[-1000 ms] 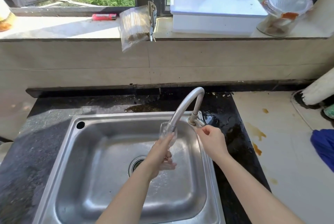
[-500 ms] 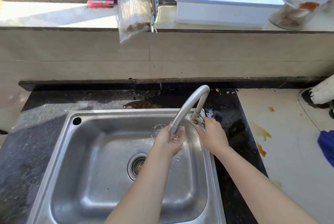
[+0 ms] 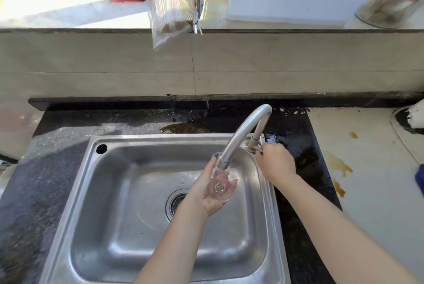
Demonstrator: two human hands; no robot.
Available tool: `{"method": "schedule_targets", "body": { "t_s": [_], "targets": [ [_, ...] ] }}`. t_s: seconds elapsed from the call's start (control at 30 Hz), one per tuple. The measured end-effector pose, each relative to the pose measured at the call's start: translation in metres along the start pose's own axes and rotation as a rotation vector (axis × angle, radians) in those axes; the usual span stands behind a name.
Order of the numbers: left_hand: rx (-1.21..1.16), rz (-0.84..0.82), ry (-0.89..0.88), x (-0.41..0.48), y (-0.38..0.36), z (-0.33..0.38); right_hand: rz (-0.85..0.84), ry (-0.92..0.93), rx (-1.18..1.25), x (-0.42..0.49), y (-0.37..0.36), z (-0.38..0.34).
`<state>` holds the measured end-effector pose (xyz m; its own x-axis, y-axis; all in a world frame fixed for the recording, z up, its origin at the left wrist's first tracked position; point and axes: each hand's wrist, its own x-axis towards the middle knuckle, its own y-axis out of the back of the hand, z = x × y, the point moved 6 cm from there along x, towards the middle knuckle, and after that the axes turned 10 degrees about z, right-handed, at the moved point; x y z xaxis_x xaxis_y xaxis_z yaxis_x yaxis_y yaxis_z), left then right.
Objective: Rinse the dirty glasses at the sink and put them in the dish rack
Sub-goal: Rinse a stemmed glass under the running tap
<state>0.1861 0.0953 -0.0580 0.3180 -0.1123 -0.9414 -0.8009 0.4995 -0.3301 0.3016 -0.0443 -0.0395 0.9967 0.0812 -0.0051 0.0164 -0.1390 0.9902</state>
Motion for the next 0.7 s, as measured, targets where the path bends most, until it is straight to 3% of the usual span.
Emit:
{"method": "schedule_targets", "body": {
  "t_s": [0.47, 0.7],
  "targets": [
    [0.353, 0.081, -0.032, 0.001, 0.031, -0.004, -0.135, -0.099, 0.127, 0.009, -0.003, 0.012],
    [0.495, 0.040, -0.111, -0.002, 0.036, 0.001, -0.229, -0.259, 0.419, 0.011, -0.002, 0.024]
  ]
}}
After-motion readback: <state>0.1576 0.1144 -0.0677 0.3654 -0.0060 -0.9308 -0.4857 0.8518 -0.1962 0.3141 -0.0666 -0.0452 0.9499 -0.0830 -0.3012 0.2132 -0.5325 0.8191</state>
